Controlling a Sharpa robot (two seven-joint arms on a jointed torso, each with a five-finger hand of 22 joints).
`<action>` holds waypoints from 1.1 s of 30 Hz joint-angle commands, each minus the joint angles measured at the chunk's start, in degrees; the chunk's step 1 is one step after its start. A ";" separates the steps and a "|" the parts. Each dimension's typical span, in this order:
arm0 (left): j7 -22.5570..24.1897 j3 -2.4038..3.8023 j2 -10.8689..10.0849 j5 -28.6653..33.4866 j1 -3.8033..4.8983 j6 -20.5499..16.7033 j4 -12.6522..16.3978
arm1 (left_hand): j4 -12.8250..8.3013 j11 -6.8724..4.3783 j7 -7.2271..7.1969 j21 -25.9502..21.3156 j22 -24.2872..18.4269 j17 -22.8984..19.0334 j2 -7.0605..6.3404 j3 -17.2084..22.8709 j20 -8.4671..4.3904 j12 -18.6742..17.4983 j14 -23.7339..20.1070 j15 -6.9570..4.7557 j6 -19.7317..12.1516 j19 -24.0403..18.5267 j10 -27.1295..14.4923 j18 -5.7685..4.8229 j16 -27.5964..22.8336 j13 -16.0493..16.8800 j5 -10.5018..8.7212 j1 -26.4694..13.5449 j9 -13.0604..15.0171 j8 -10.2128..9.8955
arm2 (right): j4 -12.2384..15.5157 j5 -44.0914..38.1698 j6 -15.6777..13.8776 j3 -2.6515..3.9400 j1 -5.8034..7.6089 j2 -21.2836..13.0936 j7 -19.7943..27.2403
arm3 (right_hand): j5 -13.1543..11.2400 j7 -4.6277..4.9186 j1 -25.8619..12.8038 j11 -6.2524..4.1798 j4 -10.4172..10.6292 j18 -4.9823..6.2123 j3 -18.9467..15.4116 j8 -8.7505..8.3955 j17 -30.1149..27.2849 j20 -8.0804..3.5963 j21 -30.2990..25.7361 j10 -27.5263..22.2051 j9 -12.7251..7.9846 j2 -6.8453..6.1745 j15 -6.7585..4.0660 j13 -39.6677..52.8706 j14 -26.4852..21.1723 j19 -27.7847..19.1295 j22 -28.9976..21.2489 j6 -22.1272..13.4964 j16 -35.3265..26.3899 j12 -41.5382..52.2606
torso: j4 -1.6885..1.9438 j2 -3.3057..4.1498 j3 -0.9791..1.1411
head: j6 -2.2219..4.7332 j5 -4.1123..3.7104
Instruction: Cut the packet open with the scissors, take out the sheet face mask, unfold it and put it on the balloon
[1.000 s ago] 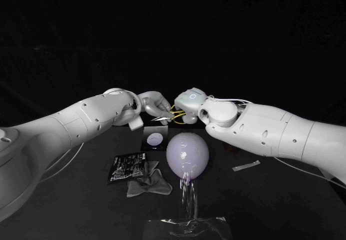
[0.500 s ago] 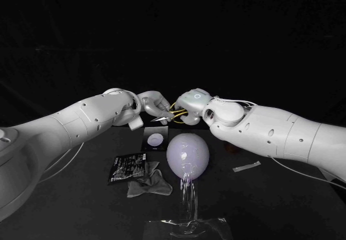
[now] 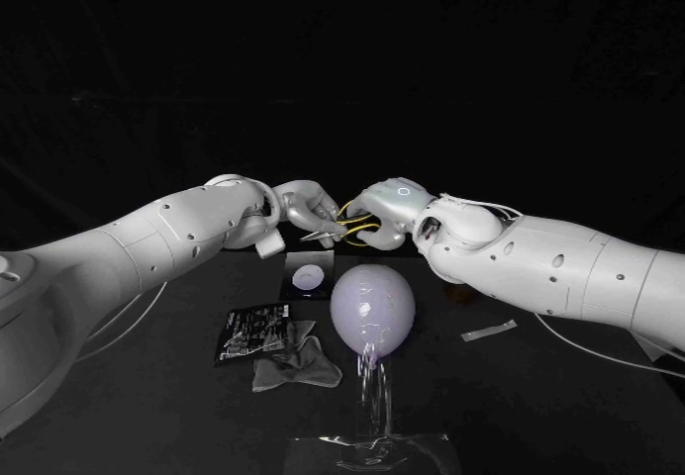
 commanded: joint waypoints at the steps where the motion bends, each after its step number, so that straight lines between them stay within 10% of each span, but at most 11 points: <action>1: -2.00 -0.22 -0.01 -0.37 -0.29 -0.06 -0.22 | -2.25 -1.94 -0.33 0.24 0.05 0.05 0.31 2.07 -0.09 0.37 0.34 -0.02 0.25 0.26 2.25 1.16 0.35 0.05 0.21 -0.18 0.66 0.15 | 1.42 5.27 -4.88 0.42 0.46 0.00 6.40 | -0.24 -0.33 0.49 -0.08 0.49 -1.15 -0.16 -0.32 0.04 0.00 0.22 -0.03 0.08 -0.27 0.14 -0.24 0.49 0.23 0.07 -0.35 0.30 0.31 | 0.07 0.01 -0.01 | -0.09 -0.05; 6: -2.18 -0.24 -0.13 -0.33 -0.29 0.10 -0.21 | -2.40 -1.99 -0.37 0.62 0.25 0.27 0.37 2.17 -0.25 0.34 0.41 -0.07 0.22 0.53 2.42 1.19 0.42 0.05 0.21 -0.42 0.92 0.25 | 1.43 12.26 -4.42 0.42 0.49 -0.66 10.31 | -0.26 -1.11 -2.53 1.08 3.49 -1.05 -5.10 -0.53 -0.35 0.41 -1.44 -2.63 -1.01 -1.99 0.88 -1.59 0.31 -0.06 -0.78 -4.42 -0.06 0.30 | 0.03 0.01 -0.05 | -0.04 -0.02; 26: -3.54 -0.41 -0.17 0.43 -0.29 1.21 -0.13 | -2.63 -2.03 -0.41 1.19 0.56 0.54 0.44 2.31 -0.50 0.28 0.47 -0.12 0.15 0.86 2.58 1.17 0.49 0.05 0.21 -0.73 1.26 0.36 | 0.75 16.81 2.42 0.40 0.51 -0.30 13.68 | -0.23 2.11 1.66 1.67 6.15 -3.05 -9.97 -0.39 10.28 0.44 8.42 -8.22 -3.43 0.94 1.06 -1.66 3.95 7.34 4.78 -4.66 4.77 0.36 | 0.06 0.01 -0.05 | -0.08 -0.12; 33: -3.99 -0.46 -0.33 0.63 -0.29 1.44 -0.23 | -2.63 -2.03 -0.41 1.19 0.56 0.54 0.44 2.31 -0.50 0.28 0.47 -0.12 0.15 0.86 2.58 1.17 0.49 0.05 0.21 -0.73 1.26 0.36 | 1.07 17.54 1.46 0.40 0.51 -0.89 14.63 | -0.24 1.65 3.27 1.60 5.86 -3.29 -9.84 -0.22 12.26 0.70 10.00 -7.71 -4.12 1.65 1.15 -1.61 4.37 8.25 5.77 -4.52 5.81 0.46 | 0.10 0.01 -0.03 | 0.03 -0.08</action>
